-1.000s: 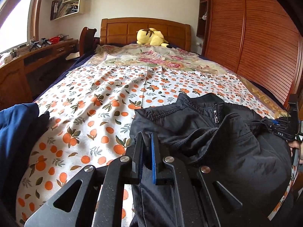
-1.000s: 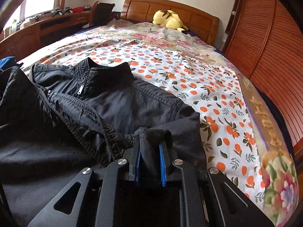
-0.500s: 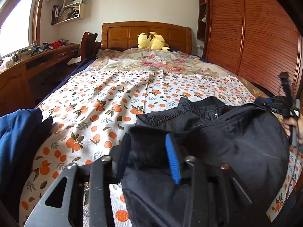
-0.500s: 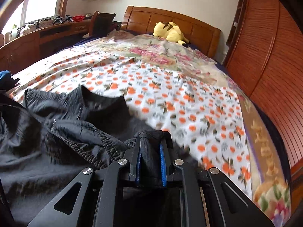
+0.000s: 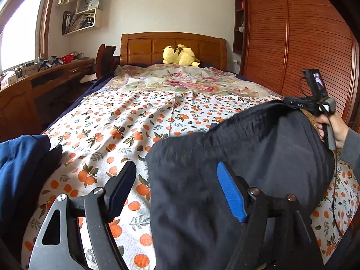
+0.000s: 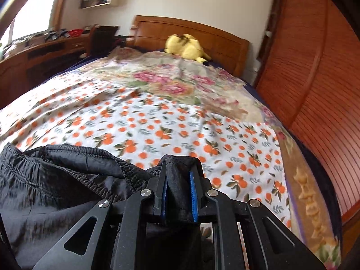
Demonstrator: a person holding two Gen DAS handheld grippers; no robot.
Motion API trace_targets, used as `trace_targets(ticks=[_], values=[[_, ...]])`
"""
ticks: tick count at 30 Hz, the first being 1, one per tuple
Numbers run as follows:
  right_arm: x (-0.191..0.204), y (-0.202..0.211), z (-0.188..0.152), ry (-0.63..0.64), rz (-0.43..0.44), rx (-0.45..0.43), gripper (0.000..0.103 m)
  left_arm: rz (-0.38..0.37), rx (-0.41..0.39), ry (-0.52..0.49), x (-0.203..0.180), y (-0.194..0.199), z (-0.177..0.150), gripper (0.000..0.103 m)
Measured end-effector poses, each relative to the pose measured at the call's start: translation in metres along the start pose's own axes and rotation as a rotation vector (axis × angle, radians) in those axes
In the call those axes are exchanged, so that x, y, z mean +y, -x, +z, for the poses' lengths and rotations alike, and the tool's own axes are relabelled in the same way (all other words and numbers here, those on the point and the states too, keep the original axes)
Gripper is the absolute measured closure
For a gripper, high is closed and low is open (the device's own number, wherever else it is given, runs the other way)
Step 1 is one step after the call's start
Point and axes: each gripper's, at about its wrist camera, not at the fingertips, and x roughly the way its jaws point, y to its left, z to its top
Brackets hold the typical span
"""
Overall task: Fold large clothes
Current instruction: 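Lay the hem down on the jacket and open both grippers, then move both grippers to the folded edge of the jacket and grasp it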
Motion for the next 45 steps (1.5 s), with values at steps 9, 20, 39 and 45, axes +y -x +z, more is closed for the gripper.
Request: trace_targets(ticks=[9, 20, 39, 45], values=[[-0.033, -0.065, -0.029, -0.113, -0.091, 0.245, 0.074, -0.015, 0.022, -0.014, -0.006, -0.01, -0.002, 0.028], [-0.025, 0.015, -0.088, -0.039, 0.035, 0.261, 0.043, -0.049, 0.055, -0.06, -0.026, -0.012, -0.008, 0.028], [-0.045, 0.138, -0.164, -0.17, 0.1, 0.299, 0.035, -0.038, 0.064, -0.073, -0.023, 0.01, -0.023, 0.028], [-0.044, 0.133, -0.169, -0.19, 0.115, 0.325, 0.035, -0.018, 0.082, -0.062, -0.014, 0.009, -0.029, 0.028]])
